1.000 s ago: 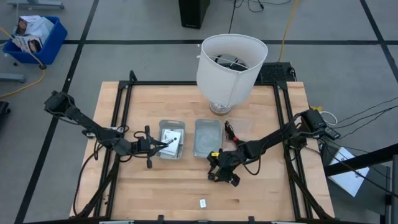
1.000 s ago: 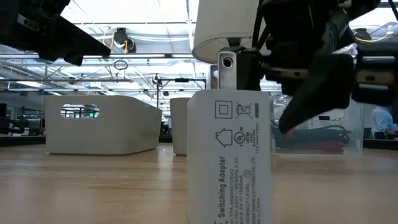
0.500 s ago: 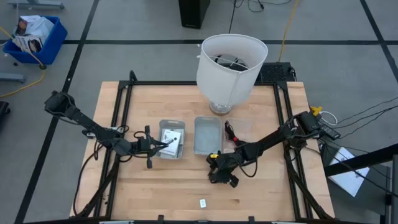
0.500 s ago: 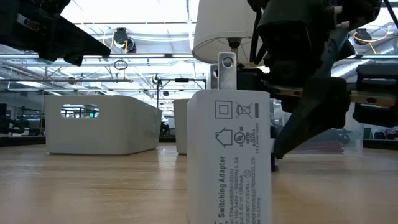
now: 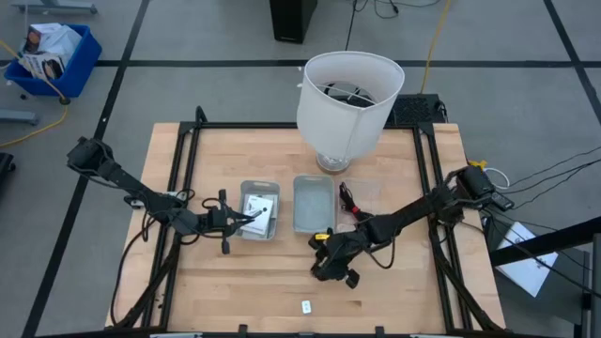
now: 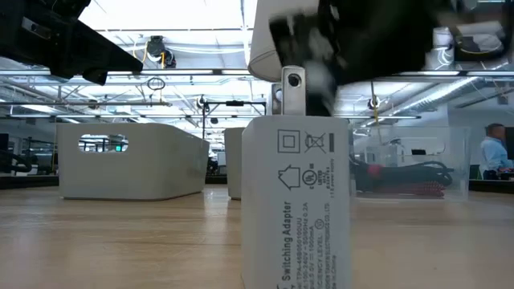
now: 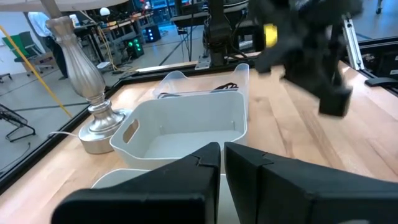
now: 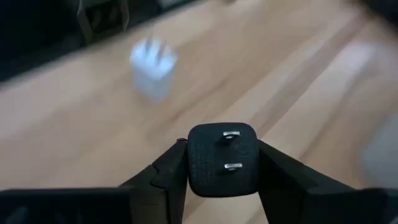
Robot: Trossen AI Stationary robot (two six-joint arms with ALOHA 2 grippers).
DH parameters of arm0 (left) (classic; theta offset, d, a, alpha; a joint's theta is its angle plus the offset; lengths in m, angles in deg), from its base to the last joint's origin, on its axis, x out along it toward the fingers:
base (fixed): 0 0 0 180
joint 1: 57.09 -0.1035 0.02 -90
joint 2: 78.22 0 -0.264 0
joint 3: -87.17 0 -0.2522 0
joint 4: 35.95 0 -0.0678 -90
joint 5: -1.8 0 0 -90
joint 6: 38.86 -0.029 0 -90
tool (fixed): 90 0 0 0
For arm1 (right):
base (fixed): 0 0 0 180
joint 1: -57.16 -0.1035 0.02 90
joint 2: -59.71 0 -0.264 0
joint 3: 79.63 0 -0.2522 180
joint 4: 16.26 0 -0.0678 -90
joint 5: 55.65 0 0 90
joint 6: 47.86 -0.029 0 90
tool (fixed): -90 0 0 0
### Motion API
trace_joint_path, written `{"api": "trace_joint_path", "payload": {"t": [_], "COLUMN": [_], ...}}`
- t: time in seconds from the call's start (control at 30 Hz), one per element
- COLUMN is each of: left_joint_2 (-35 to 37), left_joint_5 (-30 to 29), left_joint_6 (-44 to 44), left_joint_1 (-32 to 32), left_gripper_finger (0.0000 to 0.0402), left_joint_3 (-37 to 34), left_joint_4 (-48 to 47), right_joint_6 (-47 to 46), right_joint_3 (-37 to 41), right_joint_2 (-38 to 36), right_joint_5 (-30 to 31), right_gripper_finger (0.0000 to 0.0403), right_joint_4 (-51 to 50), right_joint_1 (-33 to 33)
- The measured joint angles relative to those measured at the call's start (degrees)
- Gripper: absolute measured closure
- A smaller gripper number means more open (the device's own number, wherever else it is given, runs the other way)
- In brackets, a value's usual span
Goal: Pick and place items into bin
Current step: Put the black charger adapter into the right gray bin
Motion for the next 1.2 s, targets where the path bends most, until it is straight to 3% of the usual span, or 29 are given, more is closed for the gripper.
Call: {"api": "trace_joint_path", "payload": {"t": [0.27, 0.43, 0.6, 0.83, 1.07, 1.2], "left_joint_2": [0.0, 0.0, 0.0, 0.0, 0.0, 0.0], "left_joint_5": [0.0, 0.0, 0.0, -0.1, -0.1, -0.1], "left_joint_6": [0.2, 0.4, 0.3, 0.2, 0.2, 0.2], "left_joint_1": [0.0, 0.0, 0.0, 0.0, 0.0, 0.0], "left_gripper_finger": [0.0371, 0.0371, 0.0371, 0.0371, 0.0371, 0.0371], "left_joint_3": [0.0, 0.0, 0.0, 0.0, 0.0, 0.0], "left_joint_4": [0.1, 0.5, 0.5, 0.5, 0.4, 0.4], "right_joint_6": [-5.3, -11.9, -15.7, -16.8, -17.2, -17.5], "right_joint_3": [-3.7, -3.6, -3.6, -3.5, -3.5, -3.5], "right_joint_2": [-9.8, -10.0, -5.5, 1.1, 2.8, 2.7], "right_joint_5": [21.9, 17.9, 13.1, 13.1, 13.2, 13.2], "right_gripper_finger": [0.0259, 0.0259, 0.0259, 0.0259, 0.0259, 0.0231], "right_joint_4": [-6.0, -9.2, -8.1, -8.2, -8.8, -8.4], "right_joint_1": [6.5, 15.1, 19.9, 22.6, 23.4, 23.3]}}
